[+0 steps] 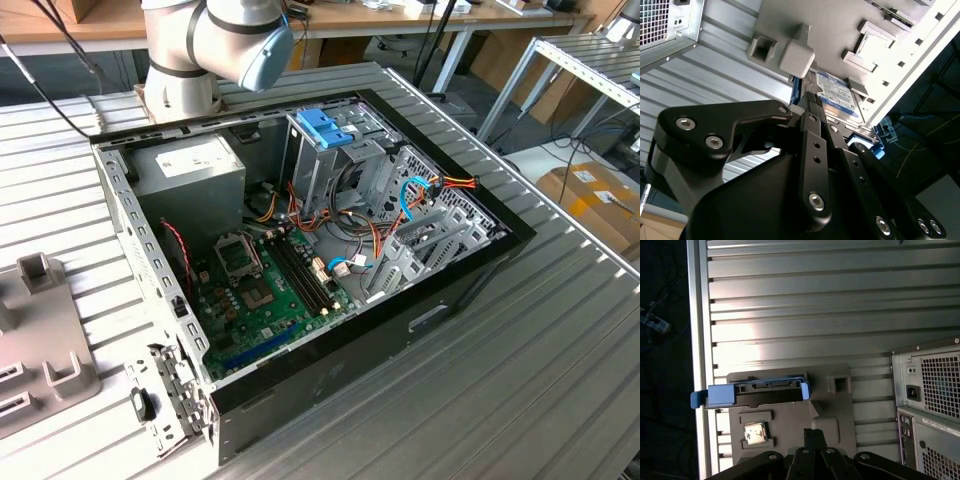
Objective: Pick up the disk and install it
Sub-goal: 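Reach for the disk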
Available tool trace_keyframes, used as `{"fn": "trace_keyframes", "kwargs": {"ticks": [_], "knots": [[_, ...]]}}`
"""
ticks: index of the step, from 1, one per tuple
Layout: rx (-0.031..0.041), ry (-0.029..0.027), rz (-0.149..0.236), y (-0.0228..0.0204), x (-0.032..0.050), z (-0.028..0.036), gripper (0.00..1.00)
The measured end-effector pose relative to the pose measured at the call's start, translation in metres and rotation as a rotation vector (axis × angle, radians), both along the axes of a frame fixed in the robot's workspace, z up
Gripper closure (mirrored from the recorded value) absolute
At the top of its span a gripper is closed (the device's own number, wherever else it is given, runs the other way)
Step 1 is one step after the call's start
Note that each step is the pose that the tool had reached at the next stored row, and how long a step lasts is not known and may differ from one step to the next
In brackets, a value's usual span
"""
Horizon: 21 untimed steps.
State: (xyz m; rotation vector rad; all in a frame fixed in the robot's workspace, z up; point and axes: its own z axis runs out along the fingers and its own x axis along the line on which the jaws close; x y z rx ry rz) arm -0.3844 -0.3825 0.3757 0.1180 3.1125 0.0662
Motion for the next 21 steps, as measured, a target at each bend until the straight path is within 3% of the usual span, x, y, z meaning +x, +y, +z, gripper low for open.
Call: {"fn": "trace_keyframes", "kwargs": {"ticks": [14,21], "knots": [[0.0000,-0.0001,0.000,0.0000,-0.0012,-0.0001,0.89],[0.0000,0.0000,0.000,0.0000,-0.0079,-0.0004,0.89]]}}
